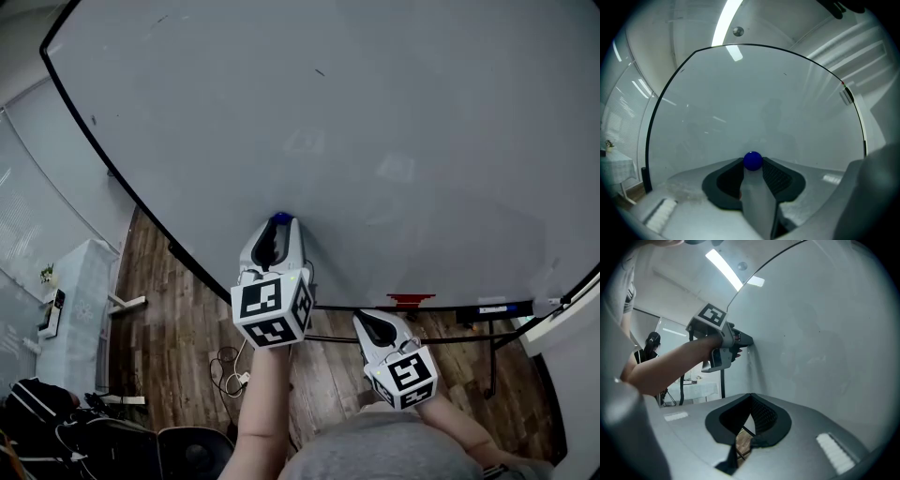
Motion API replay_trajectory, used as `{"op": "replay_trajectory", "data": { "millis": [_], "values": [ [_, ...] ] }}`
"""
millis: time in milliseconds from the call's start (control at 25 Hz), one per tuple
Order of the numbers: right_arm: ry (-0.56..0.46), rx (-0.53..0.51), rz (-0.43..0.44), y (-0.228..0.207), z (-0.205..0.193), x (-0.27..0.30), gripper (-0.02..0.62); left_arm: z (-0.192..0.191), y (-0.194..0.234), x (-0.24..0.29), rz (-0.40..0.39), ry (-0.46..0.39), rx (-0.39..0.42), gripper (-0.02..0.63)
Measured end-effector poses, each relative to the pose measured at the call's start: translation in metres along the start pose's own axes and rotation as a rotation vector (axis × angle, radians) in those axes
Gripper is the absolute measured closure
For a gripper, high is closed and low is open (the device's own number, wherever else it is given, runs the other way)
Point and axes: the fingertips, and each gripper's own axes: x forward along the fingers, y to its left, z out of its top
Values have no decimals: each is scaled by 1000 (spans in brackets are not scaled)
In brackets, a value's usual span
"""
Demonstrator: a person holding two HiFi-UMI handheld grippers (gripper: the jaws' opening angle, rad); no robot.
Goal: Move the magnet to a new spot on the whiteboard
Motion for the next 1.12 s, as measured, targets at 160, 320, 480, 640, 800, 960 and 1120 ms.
{"op": "replay_trajectory", "data": {
  "millis": [160, 320, 480, 640, 800, 960, 1120],
  "values": [
    [8, 4, 12, 1, -5, 0, 595, -1, 2, -1, 8, -8, -9, 486],
    [9, 7, 12, -1, -5, 0, 595, 0, 1, -1, 3, -10, -13, 486],
    [12, 8, 20, 1, -6, -1, 595, -1, 1, -2, 1, -5, -21, 486],
    [13, 8, 21, -1, -9, 0, 595, -1, 4, -7, 11, -20, -31, 486],
    [5, 17, 20, -2, -11, 1, 595, -8, 8, -19, 20, -16, -35, 486],
    [-4, 27, 26, 0, -12, 1, 595, -18, 13, -33, 37, -7, -34, 486],
    [-7, 17, 34, 4, -11, 0, 595, -23, 17, -50, 51, -10, -45, 486]
  ]
}}
